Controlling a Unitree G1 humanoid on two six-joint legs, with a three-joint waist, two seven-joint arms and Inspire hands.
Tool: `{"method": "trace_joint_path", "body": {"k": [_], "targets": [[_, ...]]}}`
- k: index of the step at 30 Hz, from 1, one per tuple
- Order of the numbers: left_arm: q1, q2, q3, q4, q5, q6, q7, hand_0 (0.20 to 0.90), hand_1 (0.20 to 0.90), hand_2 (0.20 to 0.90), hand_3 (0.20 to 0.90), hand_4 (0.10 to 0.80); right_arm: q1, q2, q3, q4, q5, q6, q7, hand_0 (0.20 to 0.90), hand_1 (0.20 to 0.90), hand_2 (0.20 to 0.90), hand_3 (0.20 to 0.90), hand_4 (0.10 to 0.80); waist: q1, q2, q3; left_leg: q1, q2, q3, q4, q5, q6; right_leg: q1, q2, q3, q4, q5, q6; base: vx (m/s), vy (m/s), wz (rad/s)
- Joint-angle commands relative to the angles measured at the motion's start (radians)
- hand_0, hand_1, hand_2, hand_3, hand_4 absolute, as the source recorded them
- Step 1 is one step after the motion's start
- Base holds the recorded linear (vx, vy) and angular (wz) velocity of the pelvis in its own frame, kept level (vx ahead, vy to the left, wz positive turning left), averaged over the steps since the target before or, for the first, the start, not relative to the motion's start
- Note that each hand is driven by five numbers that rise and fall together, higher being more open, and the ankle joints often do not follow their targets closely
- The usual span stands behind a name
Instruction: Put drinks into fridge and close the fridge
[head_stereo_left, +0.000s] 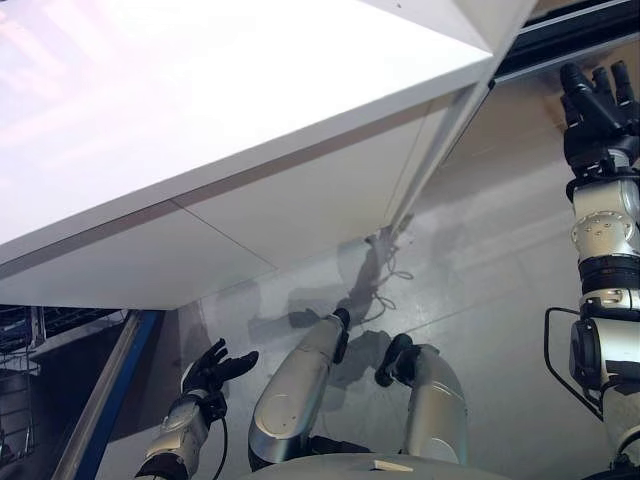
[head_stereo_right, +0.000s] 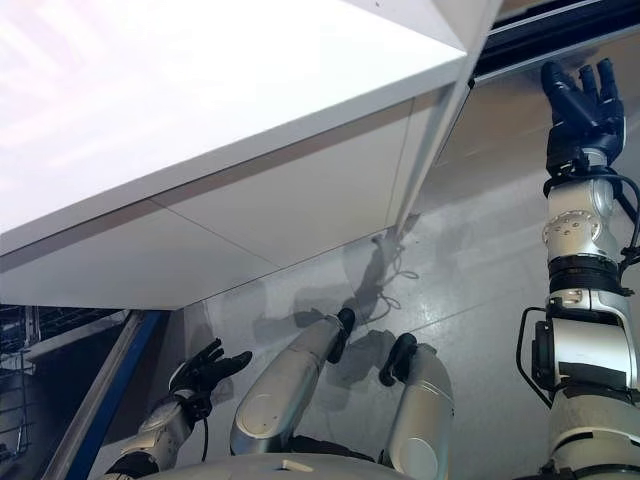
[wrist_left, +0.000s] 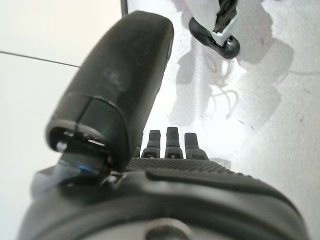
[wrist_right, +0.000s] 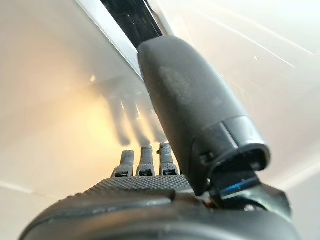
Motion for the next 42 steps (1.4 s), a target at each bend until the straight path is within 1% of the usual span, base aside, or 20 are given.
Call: {"method": "trace_joint_path", "body": {"k": [1,7,8,9,10,11,13,15,17,18,21,23,24,28,32,33,35,38,40,42], "targets": [[0.112,0.082,0.002,-0.041,0.032,-0.034,-0.002,0.9,0.9,0.9,0.9,0.8,-0.074,-0.064,0.007,-0.066,-0.051,-0.098,0.005,0.9,0.9,0.9,0.9,0.8,0.033,-0.018,-0.096,0.058,0.01,0.053,-0.056,-0.083,0.052,0.075,0.06,0.04,0.03,-0.037,-0.032,0.081,0.016,0.12],[0.125,0.088,0.016,-0.017,0.048,-0.035,-0.015,0.9,0.9,0.9,0.9,0.8,-0.065,-0.077,0.008,-0.077,-0.078,-0.104,-0.045,0.9,0.9,0.9,0.9,0.8,0.016,-0.027,-0.101,0.083,0.018,0.073,-0.051,-0.102,0.056,0.093,0.064,0.058,0.002,-0.022,-0.026,0.046,0.0,-0.01],[0.124,0.092,0.026,-0.012,0.055,-0.034,-0.025,0.9,0.9,0.9,0.9,0.8,-0.054,-0.067,0.006,-0.094,-0.139,-0.128,-0.081,0.9,0.9,0.9,0.9,0.8,0.004,-0.032,-0.102,0.082,0.028,0.092,-0.06,-0.082,0.061,0.092,0.067,0.056,-0.031,0.014,-0.028,-0.012,-0.042,-0.04],[0.125,0.092,0.028,-0.01,0.061,-0.035,-0.029,0.9,0.9,0.9,0.9,0.8,-0.051,-0.064,0.007,-0.097,-0.166,-0.131,-0.09,0.9,0.9,0.9,0.9,0.8,0.002,-0.036,-0.106,0.093,0.028,0.088,-0.056,-0.108,0.058,0.101,0.073,0.07,-0.031,-0.004,-0.018,-0.098,-0.028,-0.09],[0.125,0.091,0.03,-0.005,0.066,-0.039,-0.031,0.9,0.9,0.9,0.9,0.8,-0.038,-0.059,0.015,-0.12,-0.207,-0.135,-0.102,0.9,0.9,0.9,0.9,0.8,-0.007,-0.042,-0.107,0.093,0.035,0.101,-0.074,-0.082,0.06,0.102,0.078,0.065,-0.066,0.029,-0.023,0.008,-0.04,-0.13],[0.126,0.088,0.033,0.001,0.08,-0.039,-0.032,0.9,0.9,0.9,0.9,0.8,-0.02,-0.055,0.032,-0.166,-0.239,-0.133,-0.124,0.9,0.9,0.9,0.9,0.8,-0.02,-0.052,-0.113,0.112,0.044,0.11,-0.095,-0.08,0.058,0.118,0.09,0.078,-0.104,0.042,-0.019,-0.055,-0.052,-0.3],[0.127,0.08,0.045,0.007,0.114,-0.037,-0.032,0.9,0.9,0.9,0.9,0.8,0.046,-0.044,0.043,-0.281,-0.342,-0.107,-0.137,0.9,0.9,0.9,0.9,0.8,-0.053,-0.076,-0.133,0.151,0.064,0.128,-0.138,-0.077,0.053,0.151,0.108,0.11,-0.191,0.077,-0.006,0.03,-0.091,-0.53],[0.128,0.081,0.048,0.006,0.135,-0.032,-0.038,0.9,0.9,0.9,0.9,0.8,0.089,-0.037,0.045,-0.36,-0.349,-0.093,-0.144,0.9,0.9,0.9,0.9,0.8,-0.074,-0.09,-0.151,0.177,0.076,0.137,-0.174,-0.069,0.051,0.167,0.118,0.136,-0.242,0.102,0.005,0.023,-0.08,-0.57],[0.126,0.075,0.054,0.018,0.14,-0.04,-0.041,0.9,0.9,0.9,0.9,0.8,0.181,0.002,0.016,-0.472,-0.32,-0.078,-0.134,0.9,0.9,0.9,0.9,0.8,-0.123,-0.11,-0.195,0.235,0.098,0.159,-0.252,-0.05,0.044,0.2,0.133,0.187,-0.348,0.15,0.032,0.043,-0.059,-0.64],[0.126,0.075,0.053,0.018,0.14,-0.04,-0.041,0.9,0.9,0.9,0.9,0.8,0.182,0.003,0.015,-0.473,-0.321,-0.078,-0.134,0.9,0.9,0.9,0.9,0.8,-0.123,-0.111,-0.198,0.233,0.098,0.16,-0.258,-0.043,0.044,0.198,0.133,0.188,-0.353,0.155,0.031,0.06,-0.028,-0.54],[0.127,0.059,0.062,0.028,0.143,-0.051,-0.052,0.9,0.9,0.9,0.9,0.8,0.33,0.056,-0.05,-0.567,-0.307,-0.056,-0.129,0.9,0.9,0.9,0.9,0.8,-0.186,-0.124,-0.28,0.316,0.114,0.195,-0.378,-0.014,0.029,0.248,0.151,0.24,-0.483,0.213,0.07,0.063,-0.048,-0.65],[0.121,0.058,0.064,0.025,0.145,-0.051,-0.057,0.9,0.9,0.9,0.9,0.8,0.387,0.075,-0.074,-0.574,-0.312,-0.053,-0.135,0.9,0.9,0.9,0.9,0.8,-0.205,-0.126,-0.312,0.351,0.118,0.203,-0.437,0.0,0.02,0.276,0.163,0.256,-0.541,0.227,0.08,0.002,-0.069,-0.46],[0.12,0.058,0.065,0.026,0.145,-0.052,-0.06,0.9,0.9,0.9,0.9,0.8,0.398,0.078,-0.079,-0.573,-0.311,-0.049,-0.143,0.9,0.9,0.9,0.9,0.8,-0.208,-0.126,-0.318,0.36,0.119,0.205,-0.451,0.005,0.017,0.284,0.166,0.259,-0.555,0.23,0.081,-0.006,-0.073,-0.42],[0.115,0.051,0.076,0.054,0.142,-0.068,-0.071,0.9,0.9,0.9,0.9,0.8,0.531,0.117,-0.129,-0.526,-0.287,-0.045,-0.087,0.9,0.9,0.9,0.9,0.8,-0.24,-0.124,-0.373,0.431,0.127,0.225,-0.568,0.04,0.005,0.328,0.187,0.267,-0.636,0.256,0.09,-0.019,-0.048,-0.28],[0.122,0.047,0.102,0.069,0.133,-0.059,-0.08,0.9,0.9,0.9,0.9,0.8,0.668,0.196,-0.146,-0.49,-0.269,0.004,-0.01,0.9,0.9,0.9,0.9,0.8,-0.272,-0.122,-0.417,0.49,0.135,0.251,-0.649,0.063,-0.003,0.364,0.205,0.273,-0.691,0.268,0.087,-0.018,-0.042,-0.18],[0.121,0.04,0.113,0.079,0.132,-0.051,-0.084,0.9,0.9,0.9,0.9,0.8,0.722,0.24,-0.13,-0.458,-0.297,0.011,0.041,0.9,0.9,0.9,0.9,0.8,-0.283,-0.124,-0.43,0.508,0.138,0.263,-0.678,0.073,-0.007,0.375,0.211,0.268,-0.714,0.274,0.086,-0.046,-0.035,-0.09],[0.121,0.036,0.122,0.087,0.13,-0.043,-0.086,0.9,0.9,0.9,0.9,0.8,0.776,0.276,-0.102,-0.414,-0.342,0.025,0.086,0.9,0.9,0.9,0.9,0.8,-0.292,-0.124,-0.439,0.522,0.141,0.271,-0.706,0.086,-0.012,0.386,0.217,0.263,-0.737,0.281,0.084,-0.044,-0.021,-0.05],[0.12,0.034,0.126,0.087,0.132,-0.027,-0.086,0.9,0.9,0.9,0.9,0.8,0.831,0.311,-0.067,-0.339,-0.374,0.042,0.136,0.9,0.9,0.9,0.9,0.8,-0.299,-0.124,-0.443,0.534,0.144,0.279,-0.725,0.096,-0.018,0.399,0.221,0.252,-0.756,0.286,0.083,-0.039,-0.006,-0.03],[0.117,0.031,0.13,0.09,0.129,-0.006,-0.098,0.9,0.9,0.9,0.9,0.8,0.865,0.339,-0.025,-0.255,-0.391,0.078,0.179,0.9,0.9,0.9,0.9,0.8,-0.302,-0.124,-0.446,0.537,0.146,0.282,-0.726,0.098,-0.02,0.406,0.222,0.243,-0.757,0.282,0.08,-0.023,0.009,0.07],[0.112,0.03,0.126,0.097,0.136,0.007,-0.111,0.9,0.9,0.9,0.9,0.8,0.886,0.36,0.002,-0.15,-0.448,0.083,0.216,0.9,0.9,0.9,0.9,0.8,-0.299,-0.122,-0.447,0.535,0.148,0.281,-0.721,0.098,-0.022,0.411,0.22,0.231,-0.756,0.277,0.076,-0.025,0.016,0.05]]}}
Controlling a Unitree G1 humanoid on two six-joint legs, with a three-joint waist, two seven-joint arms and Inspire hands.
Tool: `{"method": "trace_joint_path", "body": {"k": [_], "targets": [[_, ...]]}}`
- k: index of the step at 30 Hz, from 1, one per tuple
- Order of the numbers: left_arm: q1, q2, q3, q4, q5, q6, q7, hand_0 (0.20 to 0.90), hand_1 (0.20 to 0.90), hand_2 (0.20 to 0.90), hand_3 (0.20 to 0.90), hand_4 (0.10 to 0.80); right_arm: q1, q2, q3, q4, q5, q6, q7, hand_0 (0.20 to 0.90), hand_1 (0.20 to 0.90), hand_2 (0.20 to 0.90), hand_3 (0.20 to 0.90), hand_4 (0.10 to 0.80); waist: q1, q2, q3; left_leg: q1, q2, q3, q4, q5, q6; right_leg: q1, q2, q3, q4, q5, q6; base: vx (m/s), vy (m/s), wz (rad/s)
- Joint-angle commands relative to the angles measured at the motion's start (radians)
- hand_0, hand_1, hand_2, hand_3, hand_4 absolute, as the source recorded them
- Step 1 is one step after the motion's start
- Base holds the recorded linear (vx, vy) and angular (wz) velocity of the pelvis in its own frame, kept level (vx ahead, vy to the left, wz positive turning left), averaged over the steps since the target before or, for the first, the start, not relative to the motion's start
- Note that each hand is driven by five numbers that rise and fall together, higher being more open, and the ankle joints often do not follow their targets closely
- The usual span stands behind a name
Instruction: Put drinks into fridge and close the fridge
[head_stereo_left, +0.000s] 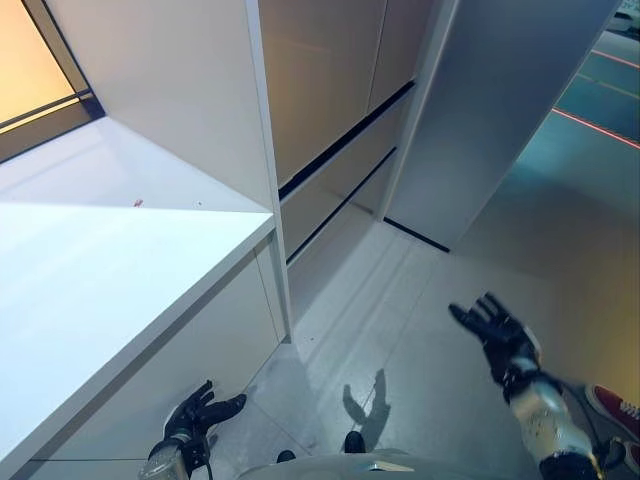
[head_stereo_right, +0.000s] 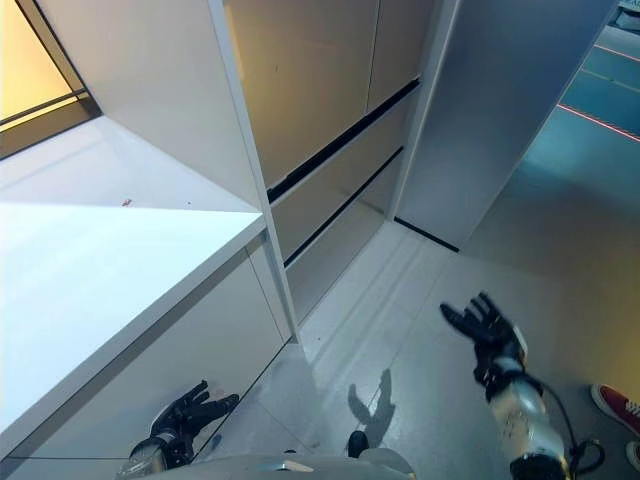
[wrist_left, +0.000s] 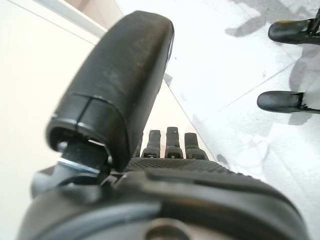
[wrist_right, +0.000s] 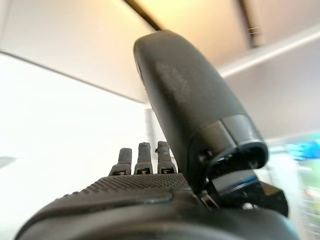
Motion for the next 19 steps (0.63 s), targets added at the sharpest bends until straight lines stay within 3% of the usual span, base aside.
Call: {"method": "trace_joint_path", "body": {"k": [1,9,19], "targets": [[-0.021,0.034,0.013,0.021,0.019,-0.007,-0.03,0.9,0.9,0.9,0.9,0.8,-0.056,0.004,-0.003,0.066,-0.093,-0.06,0.099,0.9,0.9,0.9,0.9,0.8,0.012,-0.005,-0.04,-0.037,0.002,0.011,0.047,-0.073,-0.006,-0.033,-0.007,-0.032,0.061,-0.035,0.055,-0.037,0.017,0.1],[-0.086,0.009,-0.039,0.103,0.033,0.022,-0.056,0.9,0.9,0.9,0.9,0.8,-0.08,0.054,0.062,0.504,-0.308,-0.031,0.099,0.9,0.9,0.9,0.9,0.8,0.059,0.009,-0.036,-0.038,0.002,-0.032,0.054,-0.072,-0.004,0.002,-0.012,-0.102,0.071,-0.067,0.039,-0.021,0.013,0.22],[-0.084,-0.002,-0.029,0.168,0.007,0.005,-0.104,0.9,0.9,0.9,0.9,0.8,-0.08,0.08,0.1,0.568,-0.352,-0.029,0.153,0.9,0.9,0.9,0.9,0.8,0.074,0.023,-0.034,-0.043,-0.006,-0.064,0.053,-0.065,-0.005,0.005,-0.011,-0.124,0.093,-0.089,0.032,0.016,-0.003,0.13]]}}
